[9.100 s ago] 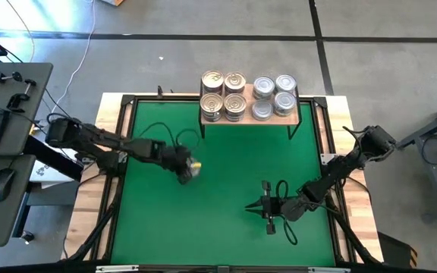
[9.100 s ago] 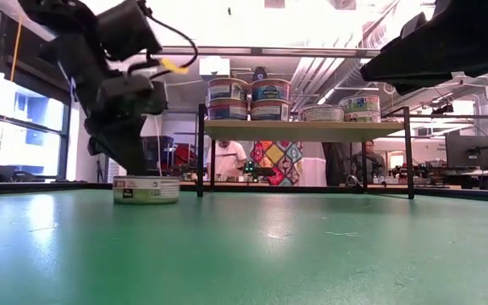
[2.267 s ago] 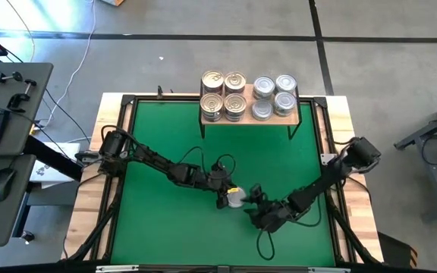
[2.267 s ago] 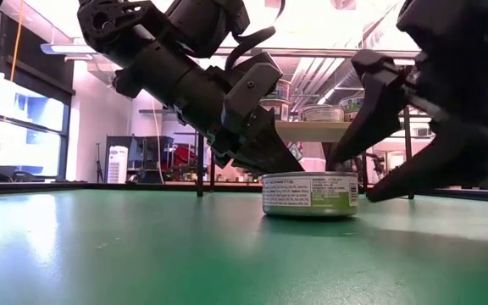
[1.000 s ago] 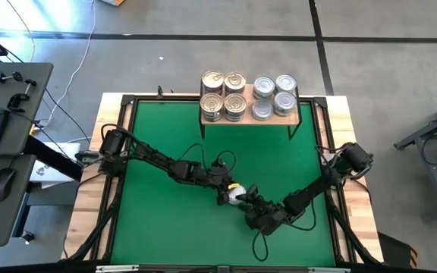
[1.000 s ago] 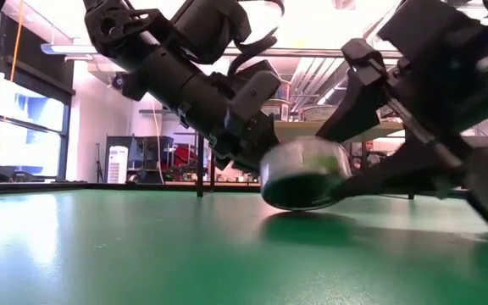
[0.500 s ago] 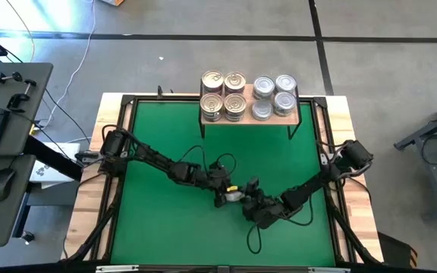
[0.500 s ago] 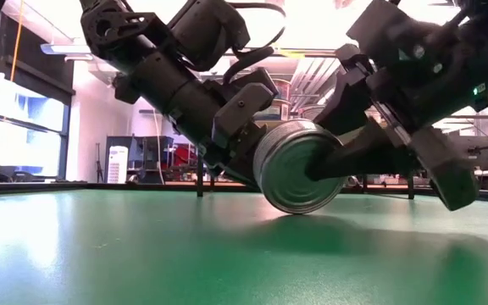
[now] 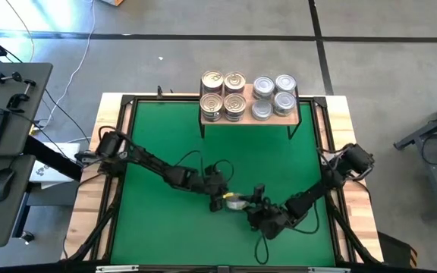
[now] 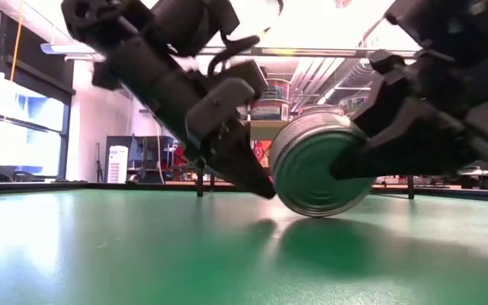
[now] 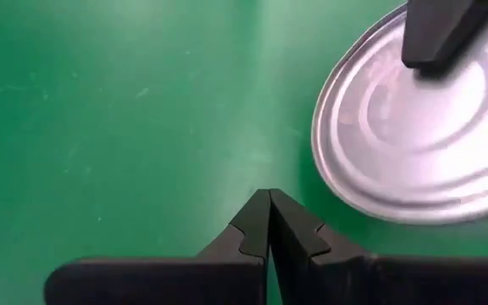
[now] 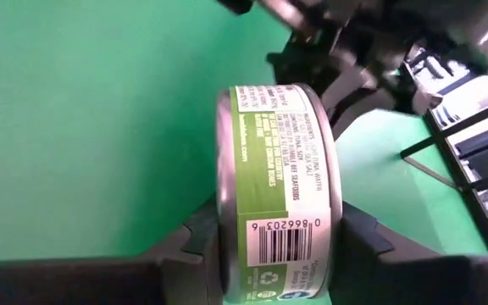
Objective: Stack canned seafood by type on shelf
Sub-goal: Stack the green tuna can on top of the bottom left green tuna can on the shelf
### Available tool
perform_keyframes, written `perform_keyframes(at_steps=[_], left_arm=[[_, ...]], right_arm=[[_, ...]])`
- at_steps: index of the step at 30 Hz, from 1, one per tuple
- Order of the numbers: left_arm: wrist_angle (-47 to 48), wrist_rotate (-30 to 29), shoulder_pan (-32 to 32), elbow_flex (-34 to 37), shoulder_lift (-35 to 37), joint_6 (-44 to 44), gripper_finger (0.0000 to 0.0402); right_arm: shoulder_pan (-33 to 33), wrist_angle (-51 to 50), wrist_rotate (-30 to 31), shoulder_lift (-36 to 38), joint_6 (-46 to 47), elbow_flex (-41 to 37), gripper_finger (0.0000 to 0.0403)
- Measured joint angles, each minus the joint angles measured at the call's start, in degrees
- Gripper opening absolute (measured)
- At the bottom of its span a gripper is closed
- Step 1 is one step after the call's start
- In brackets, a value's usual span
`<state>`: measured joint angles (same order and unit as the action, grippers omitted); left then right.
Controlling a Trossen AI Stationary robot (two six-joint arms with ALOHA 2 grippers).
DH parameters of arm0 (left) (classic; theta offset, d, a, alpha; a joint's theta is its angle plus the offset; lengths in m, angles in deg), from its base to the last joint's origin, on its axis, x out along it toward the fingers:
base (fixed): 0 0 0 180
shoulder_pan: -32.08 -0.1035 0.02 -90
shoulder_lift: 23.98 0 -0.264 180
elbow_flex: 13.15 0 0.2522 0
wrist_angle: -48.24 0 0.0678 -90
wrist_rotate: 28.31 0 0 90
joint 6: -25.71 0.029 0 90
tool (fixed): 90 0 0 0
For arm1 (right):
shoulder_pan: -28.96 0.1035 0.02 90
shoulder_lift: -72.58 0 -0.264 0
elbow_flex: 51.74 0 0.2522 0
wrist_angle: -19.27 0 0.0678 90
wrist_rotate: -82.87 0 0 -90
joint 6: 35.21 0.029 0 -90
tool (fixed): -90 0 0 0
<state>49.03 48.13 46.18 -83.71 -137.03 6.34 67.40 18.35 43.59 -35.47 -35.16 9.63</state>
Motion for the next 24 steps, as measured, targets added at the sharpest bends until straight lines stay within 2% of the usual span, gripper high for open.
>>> perform_keyframes(at_steps=[6,14,20,24], left_arm=[[5.8,-5.8,2.3,-0.2,4.9,0.0,0.0],[14.8,-14.7,6.8,-0.3,11.0,-1.8,0.0],[26.3,-23.1,11.5,-0.3,14.3,-9.2,0.0],[33.2,-29.2,14.6,0.2,14.3,-17.3,0.0]], right_arm=[[2.9,-0.5,1.4,1.5,3.0,-0.2,0.0126],[6.2,-0.3,8.8,6.2,1.1,-0.2,0.0126],[8.1,-0.3,11.9,11.4,-5.7,-0.1,0.0126],[8.0,-0.2,13.2,15.6,-12.5,-0.1,0.0126]])
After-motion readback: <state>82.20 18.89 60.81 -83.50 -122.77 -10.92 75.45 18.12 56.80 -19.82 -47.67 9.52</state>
